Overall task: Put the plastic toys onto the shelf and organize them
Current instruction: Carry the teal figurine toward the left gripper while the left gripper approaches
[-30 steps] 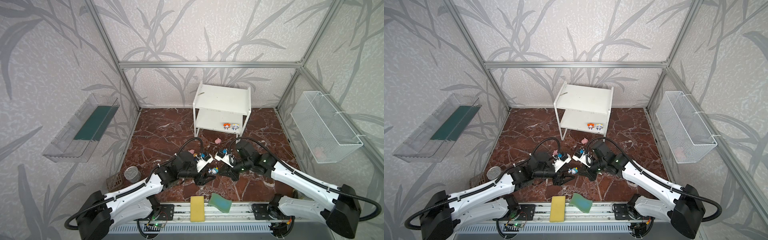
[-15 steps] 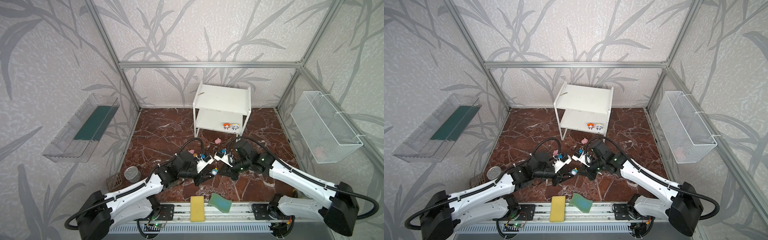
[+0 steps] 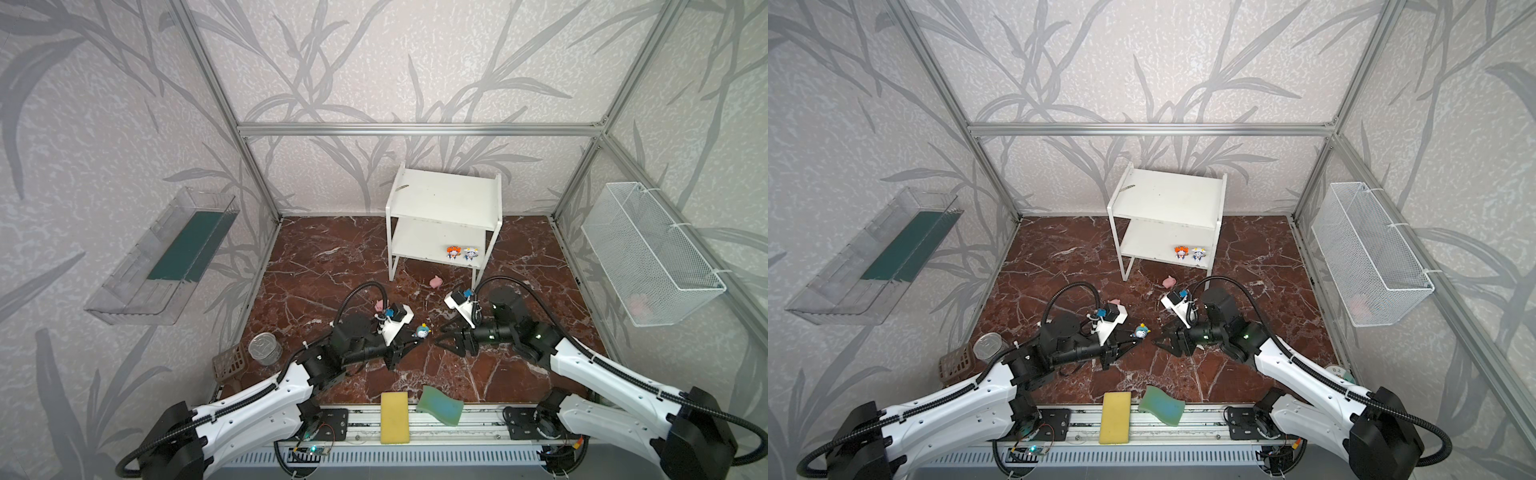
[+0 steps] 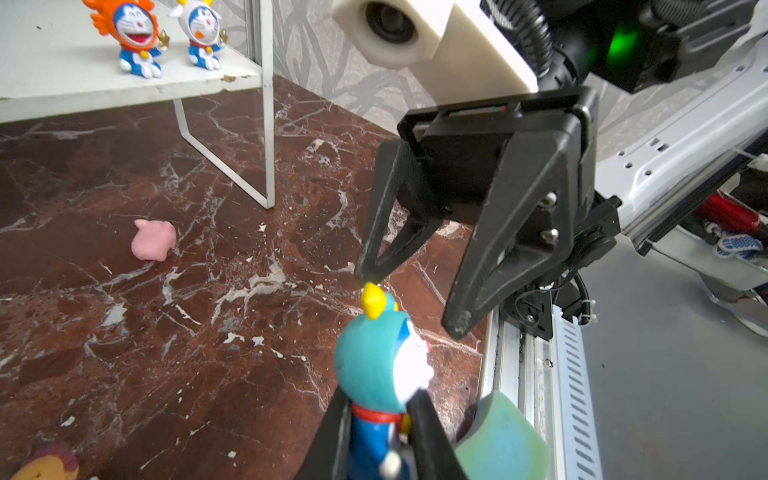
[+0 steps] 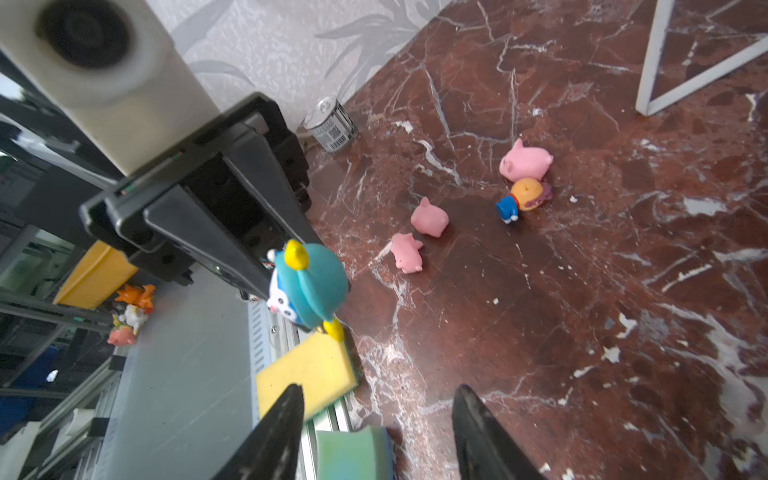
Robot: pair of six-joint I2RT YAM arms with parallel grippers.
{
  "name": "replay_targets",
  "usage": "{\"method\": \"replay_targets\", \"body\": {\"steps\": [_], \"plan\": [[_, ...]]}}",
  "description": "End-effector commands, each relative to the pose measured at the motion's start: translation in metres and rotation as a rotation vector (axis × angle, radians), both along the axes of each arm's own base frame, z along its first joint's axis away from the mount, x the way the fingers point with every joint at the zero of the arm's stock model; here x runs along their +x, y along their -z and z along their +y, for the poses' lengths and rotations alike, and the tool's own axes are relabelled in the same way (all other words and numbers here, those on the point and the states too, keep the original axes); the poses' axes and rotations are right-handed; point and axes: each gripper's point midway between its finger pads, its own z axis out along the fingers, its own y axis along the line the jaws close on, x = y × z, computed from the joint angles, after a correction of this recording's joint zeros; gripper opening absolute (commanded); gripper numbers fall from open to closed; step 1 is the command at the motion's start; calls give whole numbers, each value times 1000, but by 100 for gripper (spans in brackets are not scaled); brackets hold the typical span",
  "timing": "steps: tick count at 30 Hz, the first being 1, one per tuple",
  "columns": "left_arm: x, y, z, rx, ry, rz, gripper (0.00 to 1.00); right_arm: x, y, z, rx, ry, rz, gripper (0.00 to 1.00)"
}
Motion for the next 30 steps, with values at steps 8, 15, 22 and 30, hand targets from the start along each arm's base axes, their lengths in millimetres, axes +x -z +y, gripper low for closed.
{"method": "replay_targets", "body": {"steps": [8,15,22,30], "plan": [[5,-31,-2,-167,-35,-40,17,21,-36,25,247,35,29,59],[6,-35,-1,-189,-44,-48,17,27,-41,40,304,34,37,49],[9,-39,3,-201,-73,-63,17,22,-48,53,370,-9,57,40],[12,-38,6,-200,-99,-68,17,13,-56,64,406,-53,42,39]]}}
